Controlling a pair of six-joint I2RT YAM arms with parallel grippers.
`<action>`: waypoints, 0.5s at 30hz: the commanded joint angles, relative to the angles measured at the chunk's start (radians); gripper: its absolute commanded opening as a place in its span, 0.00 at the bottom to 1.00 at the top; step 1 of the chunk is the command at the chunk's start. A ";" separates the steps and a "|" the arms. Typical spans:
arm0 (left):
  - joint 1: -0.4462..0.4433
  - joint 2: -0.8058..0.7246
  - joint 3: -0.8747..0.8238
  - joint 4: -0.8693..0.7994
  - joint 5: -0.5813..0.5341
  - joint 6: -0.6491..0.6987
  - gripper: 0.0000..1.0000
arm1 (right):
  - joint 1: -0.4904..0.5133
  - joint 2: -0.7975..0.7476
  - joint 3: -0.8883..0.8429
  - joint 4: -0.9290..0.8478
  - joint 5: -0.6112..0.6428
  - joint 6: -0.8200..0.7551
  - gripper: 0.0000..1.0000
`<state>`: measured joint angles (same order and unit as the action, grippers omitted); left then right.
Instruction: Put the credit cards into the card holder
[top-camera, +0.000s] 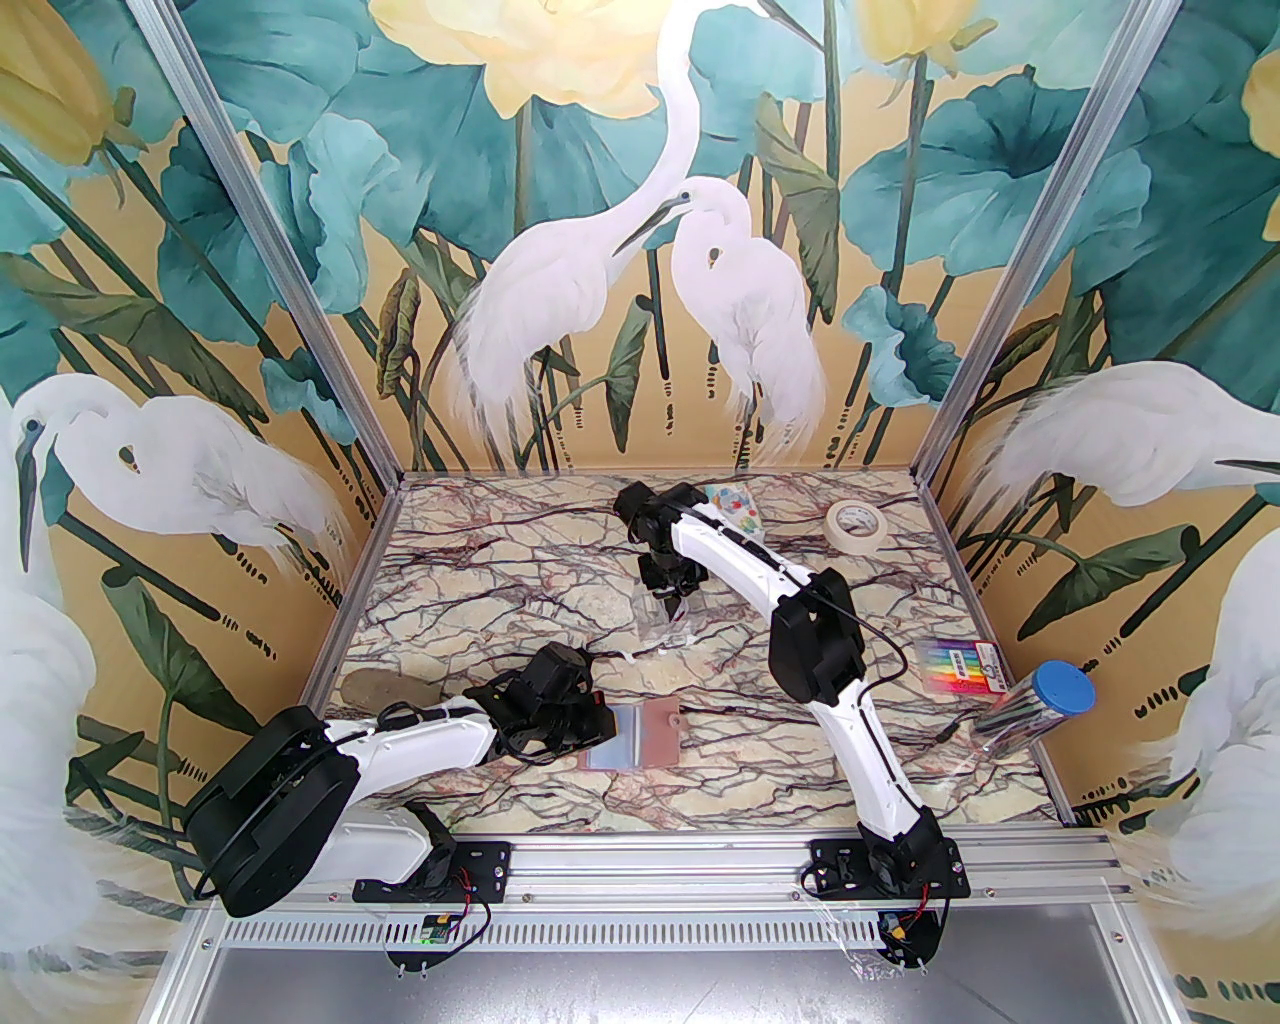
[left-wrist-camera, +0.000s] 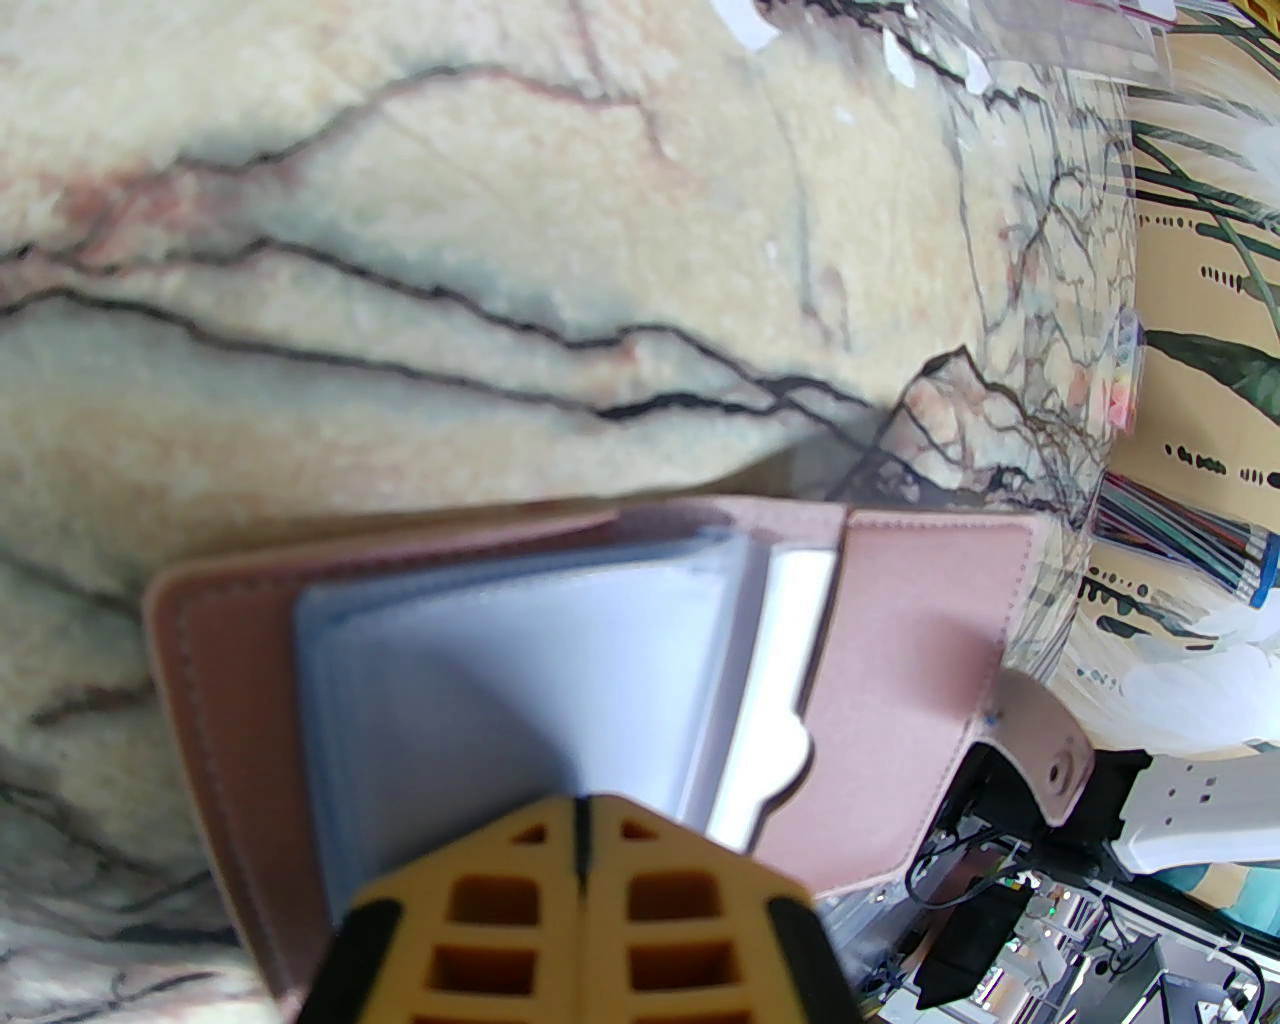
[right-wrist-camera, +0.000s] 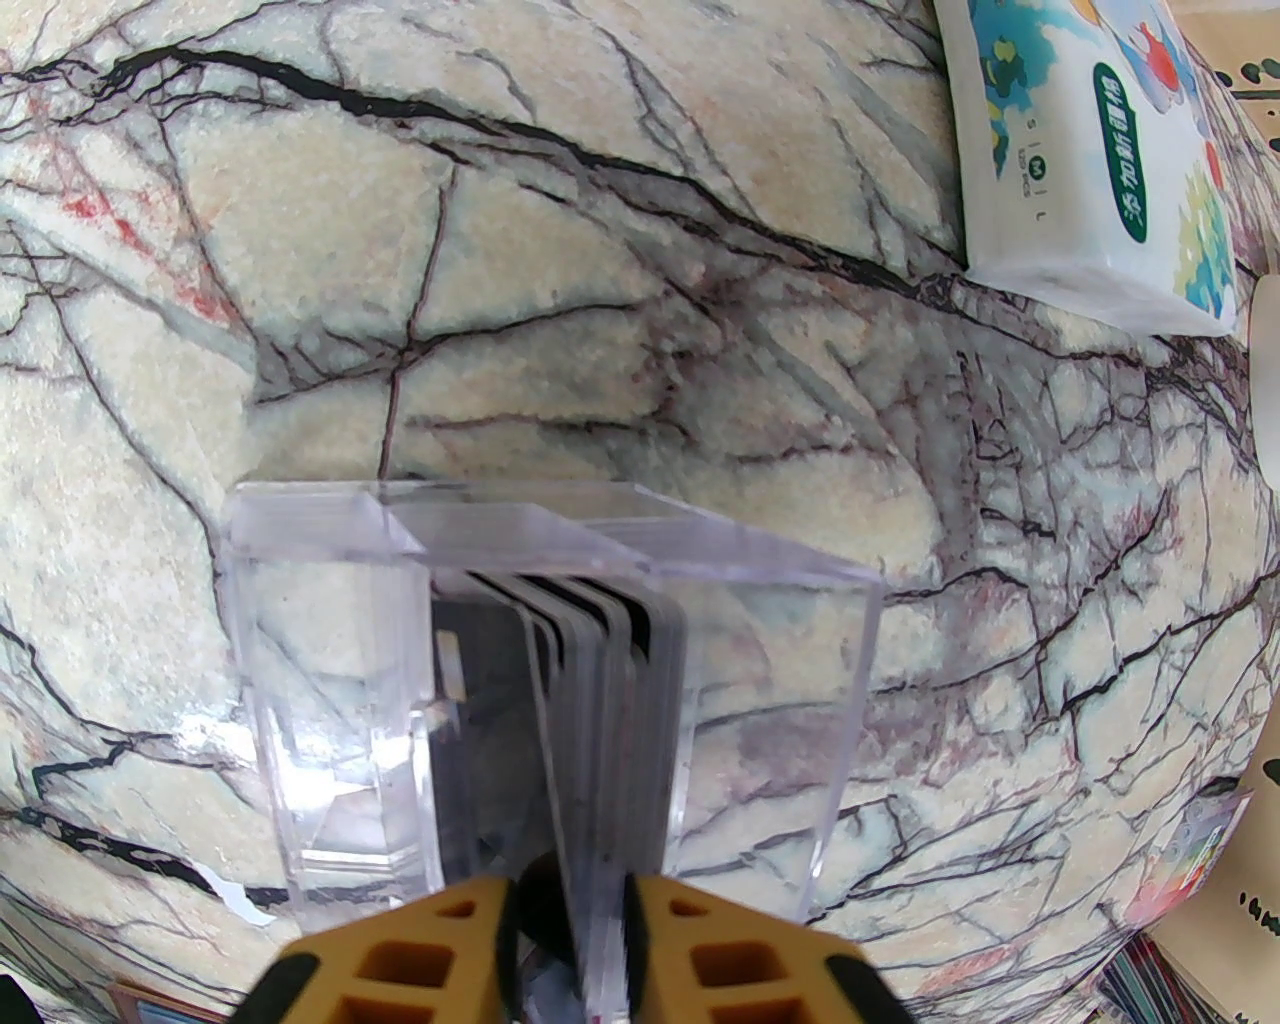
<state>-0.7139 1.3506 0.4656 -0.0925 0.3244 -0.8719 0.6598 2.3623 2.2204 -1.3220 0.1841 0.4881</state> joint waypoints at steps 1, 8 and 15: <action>-0.007 0.019 -0.006 0.010 -0.002 0.000 0.00 | 0.000 0.007 0.025 -0.033 0.023 -0.005 0.20; -0.007 0.021 -0.002 0.011 -0.001 0.001 0.00 | 0.014 -0.003 0.030 -0.037 0.012 0.007 0.16; -0.007 0.028 -0.001 0.012 0.001 0.001 0.01 | 0.026 -0.003 0.033 -0.035 -0.005 0.019 0.12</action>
<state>-0.7139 1.3590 0.4656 -0.0849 0.3248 -0.8719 0.6815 2.3623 2.2303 -1.3323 0.1799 0.4927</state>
